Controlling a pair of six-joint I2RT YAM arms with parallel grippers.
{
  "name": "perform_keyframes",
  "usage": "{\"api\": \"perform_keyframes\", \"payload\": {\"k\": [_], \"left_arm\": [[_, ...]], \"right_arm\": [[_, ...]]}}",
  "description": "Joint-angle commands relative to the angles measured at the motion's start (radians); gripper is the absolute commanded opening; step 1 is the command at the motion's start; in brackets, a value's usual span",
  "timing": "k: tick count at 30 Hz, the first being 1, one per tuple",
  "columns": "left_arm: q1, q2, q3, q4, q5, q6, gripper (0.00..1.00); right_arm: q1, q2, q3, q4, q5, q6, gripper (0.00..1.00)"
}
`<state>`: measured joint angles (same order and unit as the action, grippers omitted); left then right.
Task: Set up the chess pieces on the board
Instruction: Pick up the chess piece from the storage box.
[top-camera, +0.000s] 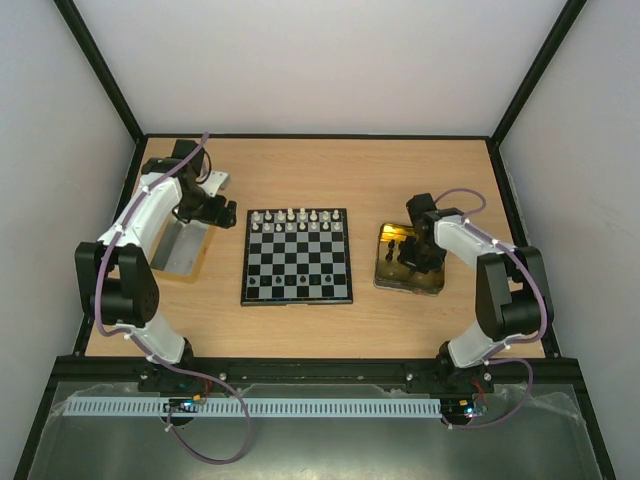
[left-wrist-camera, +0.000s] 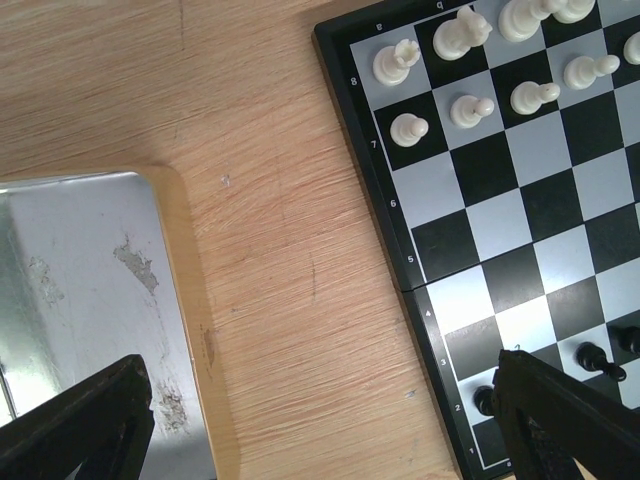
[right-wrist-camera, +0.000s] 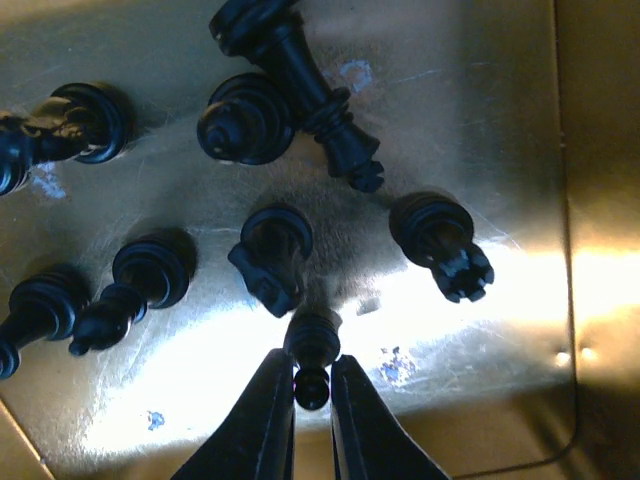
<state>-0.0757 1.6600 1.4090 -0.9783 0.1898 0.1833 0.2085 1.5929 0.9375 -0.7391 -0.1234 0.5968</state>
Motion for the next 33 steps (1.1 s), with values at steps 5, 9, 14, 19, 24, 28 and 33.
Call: {"api": "perform_keyframes", "payload": {"k": [5, 9, 14, 19, 24, 28, 33], "left_arm": [[-0.006, -0.041, -0.003, -0.011, 0.012, 0.000, 0.93], [-0.006, -0.048, -0.001, -0.008, 0.021, -0.003, 0.92], [-0.006, -0.063, -0.008, -0.003, 0.027, -0.005, 0.93], [-0.007, -0.084, -0.016, -0.006, 0.022, -0.005, 0.93], [-0.007, -0.096, -0.023, -0.010, 0.018, -0.004, 0.93], [-0.007, -0.098, -0.027, -0.007, 0.013, -0.005, 0.93], [-0.007, -0.092, -0.023, -0.011, 0.010, -0.005, 0.93]], "right_arm": [[0.026, -0.120, 0.065, -0.154, 0.017, -0.008, 0.10], [0.097, -0.163, 0.100, -0.217, 0.030, 0.017, 0.10], [0.140, -0.183, 0.117, -0.245, 0.046, 0.033, 0.11], [0.120, -0.157, 0.122, -0.220, 0.066, 0.034, 0.21], [0.052, -0.110, 0.105, -0.167, 0.039, 0.012, 0.21], [0.023, -0.065, 0.100, -0.128, 0.019, 0.002, 0.20], [0.013, -0.024, 0.092, -0.088, 0.000, -0.003, 0.20]]}}
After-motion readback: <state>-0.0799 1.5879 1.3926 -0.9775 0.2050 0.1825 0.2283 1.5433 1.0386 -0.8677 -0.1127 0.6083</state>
